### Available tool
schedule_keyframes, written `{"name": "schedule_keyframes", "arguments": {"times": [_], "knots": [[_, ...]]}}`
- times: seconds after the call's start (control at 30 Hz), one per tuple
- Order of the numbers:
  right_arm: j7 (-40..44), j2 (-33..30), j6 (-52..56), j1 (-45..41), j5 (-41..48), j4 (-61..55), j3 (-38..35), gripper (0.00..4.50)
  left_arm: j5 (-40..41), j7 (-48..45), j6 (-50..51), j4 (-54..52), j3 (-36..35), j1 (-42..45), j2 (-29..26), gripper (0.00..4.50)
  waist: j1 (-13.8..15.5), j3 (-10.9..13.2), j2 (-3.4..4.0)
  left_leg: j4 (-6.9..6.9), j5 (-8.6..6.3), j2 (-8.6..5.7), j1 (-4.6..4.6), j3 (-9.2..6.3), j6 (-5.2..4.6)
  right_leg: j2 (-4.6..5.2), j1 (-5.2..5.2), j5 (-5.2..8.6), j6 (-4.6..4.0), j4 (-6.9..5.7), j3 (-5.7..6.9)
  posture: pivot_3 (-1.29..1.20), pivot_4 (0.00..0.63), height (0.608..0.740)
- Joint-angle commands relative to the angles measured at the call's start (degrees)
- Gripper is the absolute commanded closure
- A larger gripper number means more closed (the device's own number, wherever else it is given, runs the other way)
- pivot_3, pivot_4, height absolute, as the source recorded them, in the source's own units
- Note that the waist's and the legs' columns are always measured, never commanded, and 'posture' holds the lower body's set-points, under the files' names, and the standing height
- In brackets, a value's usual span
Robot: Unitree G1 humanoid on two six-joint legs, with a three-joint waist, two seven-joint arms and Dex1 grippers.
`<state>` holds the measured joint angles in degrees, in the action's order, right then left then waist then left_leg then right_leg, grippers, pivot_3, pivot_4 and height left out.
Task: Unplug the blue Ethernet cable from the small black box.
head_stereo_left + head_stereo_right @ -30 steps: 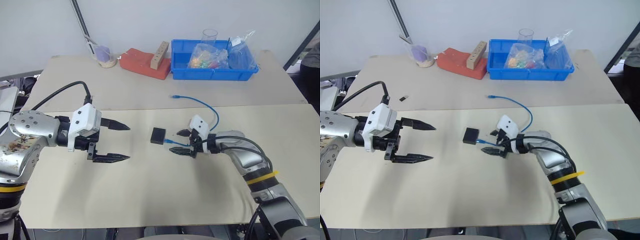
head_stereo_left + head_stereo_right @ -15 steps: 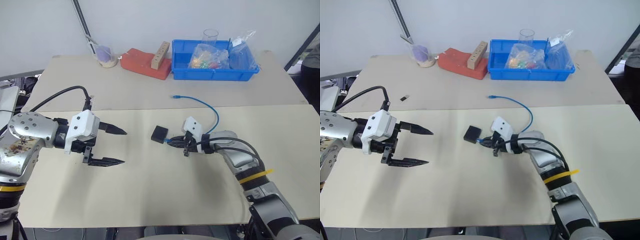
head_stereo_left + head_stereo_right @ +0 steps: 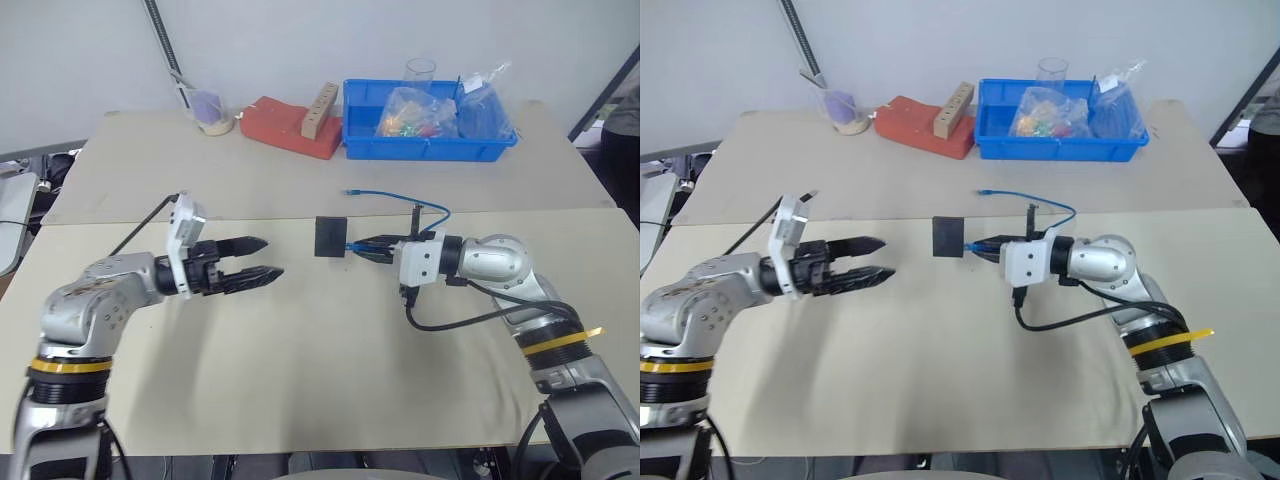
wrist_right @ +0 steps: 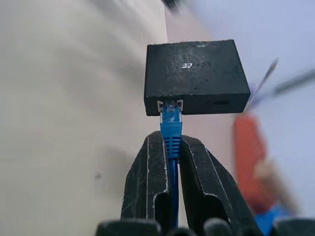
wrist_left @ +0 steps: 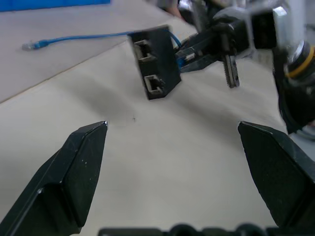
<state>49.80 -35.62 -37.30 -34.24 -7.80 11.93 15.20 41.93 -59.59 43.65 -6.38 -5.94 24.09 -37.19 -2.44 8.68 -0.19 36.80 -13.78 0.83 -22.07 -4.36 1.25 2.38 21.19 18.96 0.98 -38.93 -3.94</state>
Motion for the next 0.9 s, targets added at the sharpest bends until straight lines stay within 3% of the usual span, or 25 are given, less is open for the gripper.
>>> {"name": "schedule_keyframes", "arguments": {"times": [0.03, 0.43, 0.53, 0.77, 0.83, 0.9], "knots": [[-2.37, 0.75, -7.21, -2.88, -1.18, 0.62, -0.18, 4.49, -1.54, 0.11, -2.16, 0.88, 1.52, 2.63, 1.31, 0.00, -0.04, 0.00, 0.00, 0.00, 0.00, -0.02, 0.00, 0.02, 0.00, 0.02, 0.00, 0.00, 0.00, 0.00, -0.02, 0.00, 0.150, 0.740], [-5.43, 2.84, -11.17, -6.08, -4.27, 2.88, 1.21, 4.49, -5.25, -1.00, -6.62, 6.25, 6.02, 8.37, 6.87, 0.00, -0.06, 0.00, 0.00, 0.00, 0.02, -0.01, 0.00, 0.03, 0.02, 0.02, -0.01, 0.00, -0.01, -0.03, -0.02, 0.00, 0.150, 0.740], [-5.53, 2.75, -11.10, -6.05, -4.13, 2.96, 1.36, 4.50, -4.52, -1.79, -5.78, 6.27, 6.04, 9.10, 7.17, 0.83, -0.07, 0.00, 0.00, 0.01, 0.02, -0.02, 0.01, 0.02, 0.02, 0.02, -0.01, 0.00, -0.01, -0.04, -0.02, 0.00, 0.150, 0.740], [-5.91, 2.78, -10.70, -6.52, -4.08, 3.06, 1.35, 4.50, -4.30, -3.08, -5.15, 6.05, 6.21, 9.29, 6.71, 3.93, -0.11, 0.00, 0.00, 0.01, 0.02, -0.01, 0.01, 0.02, 0.02, 0.02, -0.01, 0.00, -0.01, -0.04, -0.02, 0.00, 0.150, 0.740], [-4.95, 2.78, -10.02, -6.60, -2.80, 2.71, 1.67, 4.50, -4.73, -3.10, -5.62, 6.13, 6.42, 9.58, 6.76, 3.90, -0.12, 0.00, 0.00, 0.01, 0.02, -0.01, 0.01, 0.02, 0.02, 0.01, -0.01, 0.00, -0.01, -0.04, -0.02, 0.00, 0.150, 0.740], [-0.53, 1.99, -5.75, -5.90, 1.92, 1.12, 2.51, 3.50, -6.05, -3.51, -6.99, 6.28, 7.15, 9.97, 6.57, 3.90, -0.12, 0.00, 0.00, 0.01, 0.02, -0.01, 0.00, 0.02, 0.02, 0.01, -0.01, 0.00, -0.01, -0.04, -0.02, 0.00, 0.150, 0.740]]}}
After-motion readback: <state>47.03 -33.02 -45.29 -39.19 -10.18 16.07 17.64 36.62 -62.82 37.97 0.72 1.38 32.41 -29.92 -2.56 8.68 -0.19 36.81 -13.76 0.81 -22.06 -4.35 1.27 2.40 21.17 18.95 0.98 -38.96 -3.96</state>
